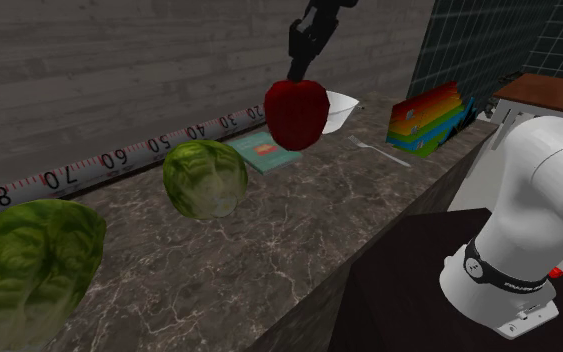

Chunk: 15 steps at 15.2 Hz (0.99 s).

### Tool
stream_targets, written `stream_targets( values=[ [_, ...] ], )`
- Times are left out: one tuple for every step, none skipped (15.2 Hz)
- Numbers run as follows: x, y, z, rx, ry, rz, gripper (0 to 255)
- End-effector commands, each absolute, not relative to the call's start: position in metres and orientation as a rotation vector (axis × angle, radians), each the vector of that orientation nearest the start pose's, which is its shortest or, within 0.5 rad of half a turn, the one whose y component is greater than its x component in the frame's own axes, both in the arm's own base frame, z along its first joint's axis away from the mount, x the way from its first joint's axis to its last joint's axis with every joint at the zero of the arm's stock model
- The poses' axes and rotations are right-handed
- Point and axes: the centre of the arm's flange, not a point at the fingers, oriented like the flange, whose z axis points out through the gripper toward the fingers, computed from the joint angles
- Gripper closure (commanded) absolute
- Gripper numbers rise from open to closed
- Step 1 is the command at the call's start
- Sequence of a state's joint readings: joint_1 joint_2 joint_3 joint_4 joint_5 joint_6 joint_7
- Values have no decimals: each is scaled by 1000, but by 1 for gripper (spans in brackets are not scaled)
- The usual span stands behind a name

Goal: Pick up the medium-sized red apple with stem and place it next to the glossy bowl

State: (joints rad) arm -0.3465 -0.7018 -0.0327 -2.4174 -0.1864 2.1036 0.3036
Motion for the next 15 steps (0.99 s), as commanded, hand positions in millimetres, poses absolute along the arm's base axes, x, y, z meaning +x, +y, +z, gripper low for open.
stream_targets(
  values=[
    [330,-171,589,-3097,983,-629,255],
    [324,-183,589,-3097,983,-629,255],
    [318,-195,589,-3097,983,-629,255],
    [312,-207,589,-3097,983,-629,255],
    [307,-219,589,-3097,983,-629,255],
    [301,-231,589,-3097,983,-629,255],
    [295,-242,589,-3097,983,-629,255],
    [289,-254,589,-3097,983,-629,255],
    [283,-266,589,-3097,983,-629,255],
    [278,-278,589,-3097,983,-629,255],
    [272,-290,589,-3097,983,-629,255],
    [266,-302,589,-3097,983,-629,255],
    [260,-314,589,-3097,983,-629,255],
    [254,-325,589,-3097,983,-629,255],
    [249,-337,589,-3097,983,-629,255]
  ],
)
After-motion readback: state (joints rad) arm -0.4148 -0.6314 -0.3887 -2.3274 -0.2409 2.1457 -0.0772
